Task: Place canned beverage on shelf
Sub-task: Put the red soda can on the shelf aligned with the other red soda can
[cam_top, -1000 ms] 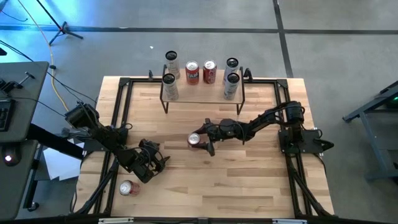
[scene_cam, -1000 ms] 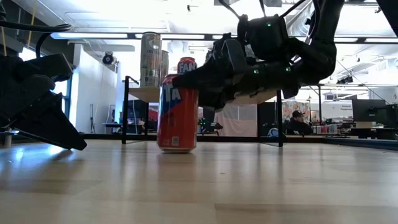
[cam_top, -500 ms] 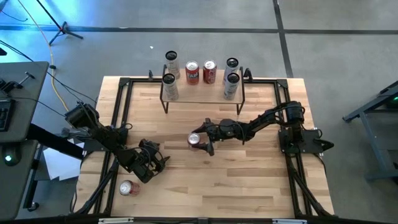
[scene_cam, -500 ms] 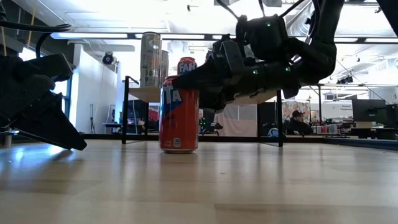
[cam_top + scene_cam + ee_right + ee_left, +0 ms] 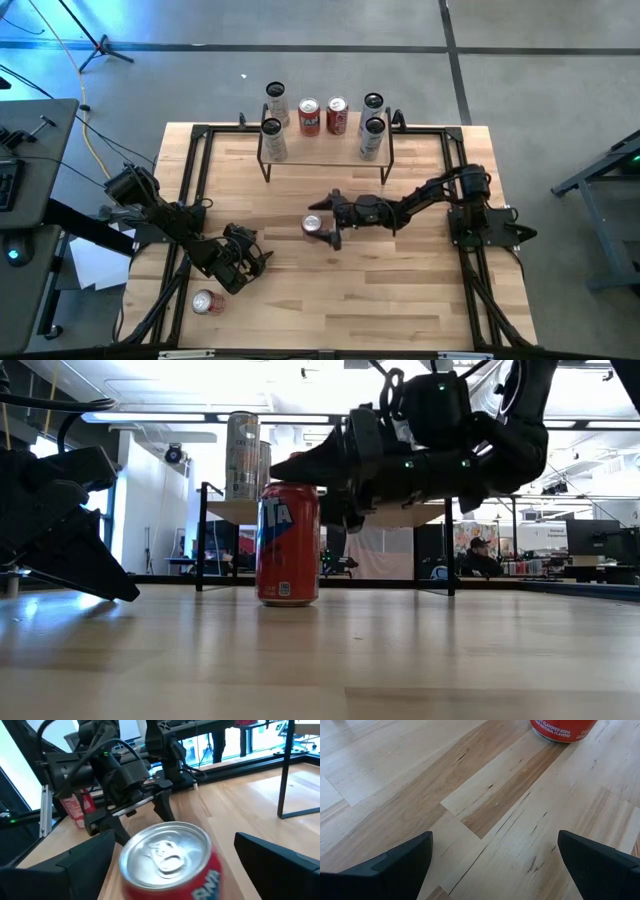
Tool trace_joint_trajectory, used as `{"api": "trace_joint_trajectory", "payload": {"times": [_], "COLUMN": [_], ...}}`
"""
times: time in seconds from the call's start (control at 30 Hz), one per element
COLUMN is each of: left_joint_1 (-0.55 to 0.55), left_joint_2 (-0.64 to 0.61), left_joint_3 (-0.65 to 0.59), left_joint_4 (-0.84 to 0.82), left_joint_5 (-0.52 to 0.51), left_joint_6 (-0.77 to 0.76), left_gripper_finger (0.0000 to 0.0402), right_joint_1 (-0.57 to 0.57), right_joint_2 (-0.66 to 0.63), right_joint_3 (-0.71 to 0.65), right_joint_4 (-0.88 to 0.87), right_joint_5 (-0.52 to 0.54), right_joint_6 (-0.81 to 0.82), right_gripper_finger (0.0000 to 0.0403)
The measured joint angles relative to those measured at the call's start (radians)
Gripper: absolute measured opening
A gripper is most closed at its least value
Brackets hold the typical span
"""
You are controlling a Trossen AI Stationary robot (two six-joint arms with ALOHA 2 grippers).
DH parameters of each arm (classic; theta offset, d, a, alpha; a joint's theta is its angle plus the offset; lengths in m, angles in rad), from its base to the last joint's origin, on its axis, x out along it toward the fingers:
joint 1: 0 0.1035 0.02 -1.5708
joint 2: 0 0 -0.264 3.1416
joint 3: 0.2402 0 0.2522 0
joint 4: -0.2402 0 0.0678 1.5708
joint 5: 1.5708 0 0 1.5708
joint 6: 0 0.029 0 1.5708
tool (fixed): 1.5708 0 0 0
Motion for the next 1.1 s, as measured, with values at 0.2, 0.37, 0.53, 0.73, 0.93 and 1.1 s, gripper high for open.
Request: {"api": "trace_joint_trajectory", "payload": {"times": [0.2,0.37,0.53,0.73,0.93,1.1], "left_joint_1": [0.000,0.000,0.000,0.000,0.000,0.000], "left_joint_2": [0.000,0.000,0.000,0.000,0.000,0.000], "left_joint_3": [0.000,0.000,0.000,0.000,0.000,0.000], "left_joint_4": [0.000,0.000,0.000,0.000,0.000,0.000], "left_joint_5": [0.000,0.000,0.000,0.000,0.000,0.000], "left_joint_6": [0.000,0.000,0.000,0.000,0.000,0.000], "left_gripper_finger": [0.0400,0.0400,0.0400,0.0400,0.0400,0.0400], "right_joint_1": [0.055,0.122,0.197,0.293,0.392,0.449], "right_joint_2": [0.000,0.000,0.000,0.000,0.000,0.000], "right_joint_3": [0.000,0.000,0.002,0.056,0.175,0.362], "right_joint_4": [0.018,0.018,0.043,0.012,-0.087,-0.497], "right_joint_5": [0.113,0.346,0.572,0.854,1.005,1.155], "right_joint_6": [0.037,0.050,0.053,0.112,0.105,0.177], "right_gripper_finger": [0.0399,0.0400,0.0400,0.0400,0.0400,0.0400]}}
